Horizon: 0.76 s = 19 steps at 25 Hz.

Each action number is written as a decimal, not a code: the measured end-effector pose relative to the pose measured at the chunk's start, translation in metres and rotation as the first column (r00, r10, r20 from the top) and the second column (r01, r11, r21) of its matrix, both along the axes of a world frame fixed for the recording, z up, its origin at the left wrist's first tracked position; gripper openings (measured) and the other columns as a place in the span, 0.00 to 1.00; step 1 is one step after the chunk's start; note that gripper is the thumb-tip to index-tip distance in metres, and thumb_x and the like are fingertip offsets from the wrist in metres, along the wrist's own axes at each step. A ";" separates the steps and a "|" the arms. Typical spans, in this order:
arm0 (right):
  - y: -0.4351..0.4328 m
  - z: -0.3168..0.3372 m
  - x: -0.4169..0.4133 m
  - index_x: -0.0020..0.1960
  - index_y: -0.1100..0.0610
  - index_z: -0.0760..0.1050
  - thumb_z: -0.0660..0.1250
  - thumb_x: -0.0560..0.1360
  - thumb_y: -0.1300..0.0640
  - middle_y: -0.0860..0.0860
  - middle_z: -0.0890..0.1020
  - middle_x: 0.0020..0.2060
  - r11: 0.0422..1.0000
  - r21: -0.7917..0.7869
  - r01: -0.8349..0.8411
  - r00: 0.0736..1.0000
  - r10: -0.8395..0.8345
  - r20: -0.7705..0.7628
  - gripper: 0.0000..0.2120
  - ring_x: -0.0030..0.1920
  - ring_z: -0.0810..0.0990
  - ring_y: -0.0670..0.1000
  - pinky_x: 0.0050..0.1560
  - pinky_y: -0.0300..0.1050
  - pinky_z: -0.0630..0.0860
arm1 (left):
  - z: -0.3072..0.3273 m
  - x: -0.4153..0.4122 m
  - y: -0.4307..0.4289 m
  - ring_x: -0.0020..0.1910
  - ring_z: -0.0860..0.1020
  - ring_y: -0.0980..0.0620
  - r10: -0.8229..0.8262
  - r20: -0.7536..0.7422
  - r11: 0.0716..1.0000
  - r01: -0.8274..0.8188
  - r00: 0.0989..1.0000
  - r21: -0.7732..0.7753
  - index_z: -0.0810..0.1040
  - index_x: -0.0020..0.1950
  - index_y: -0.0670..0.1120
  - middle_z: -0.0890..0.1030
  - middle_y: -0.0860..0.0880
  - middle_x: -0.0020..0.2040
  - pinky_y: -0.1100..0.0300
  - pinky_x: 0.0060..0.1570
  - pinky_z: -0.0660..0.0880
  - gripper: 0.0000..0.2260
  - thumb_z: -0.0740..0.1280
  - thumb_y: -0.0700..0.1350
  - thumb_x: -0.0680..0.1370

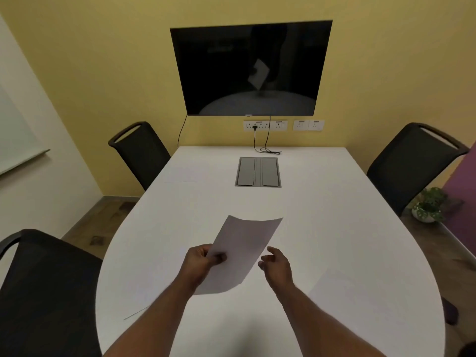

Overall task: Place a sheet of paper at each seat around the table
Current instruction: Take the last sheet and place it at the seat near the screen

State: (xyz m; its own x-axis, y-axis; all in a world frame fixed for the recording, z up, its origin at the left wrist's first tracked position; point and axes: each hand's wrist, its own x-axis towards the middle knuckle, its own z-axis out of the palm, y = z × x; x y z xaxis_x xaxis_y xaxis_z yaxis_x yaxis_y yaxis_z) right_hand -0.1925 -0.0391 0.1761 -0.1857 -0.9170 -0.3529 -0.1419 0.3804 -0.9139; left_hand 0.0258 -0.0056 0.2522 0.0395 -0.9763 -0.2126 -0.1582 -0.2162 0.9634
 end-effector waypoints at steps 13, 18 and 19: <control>0.056 0.111 -0.008 0.39 0.60 0.81 0.75 0.70 0.63 0.55 0.86 0.38 0.938 -0.347 -0.006 0.999 -0.012 -0.049 0.03 0.42 0.84 0.56 0.50 0.55 0.79 | 0.073 0.020 0.051 0.40 0.84 0.42 0.180 -0.049 0.954 -0.187 0.982 -0.234 0.87 0.43 0.42 0.87 0.44 0.41 0.50 0.41 0.81 0.04 0.78 0.42 0.72; 0.092 0.164 -0.050 0.40 0.56 0.82 0.75 0.71 0.64 0.53 0.86 0.40 0.881 -0.470 0.053 0.994 -0.090 -0.058 0.05 0.46 0.85 0.57 0.52 0.55 0.82 | 0.094 -0.019 0.066 0.41 0.86 0.44 0.215 -0.021 0.918 -0.209 0.976 -0.336 0.85 0.45 0.45 0.87 0.46 0.43 0.47 0.46 0.83 0.05 0.77 0.46 0.73; 0.101 0.174 -0.062 0.40 0.56 0.82 0.75 0.71 0.63 0.53 0.86 0.41 0.870 -0.489 0.066 0.993 -0.107 -0.058 0.04 0.46 0.85 0.57 0.51 0.54 0.82 | 0.099 -0.032 0.071 0.41 0.86 0.44 0.210 -0.013 0.912 -0.201 0.978 -0.357 0.85 0.45 0.46 0.87 0.46 0.43 0.47 0.46 0.83 0.06 0.77 0.46 0.73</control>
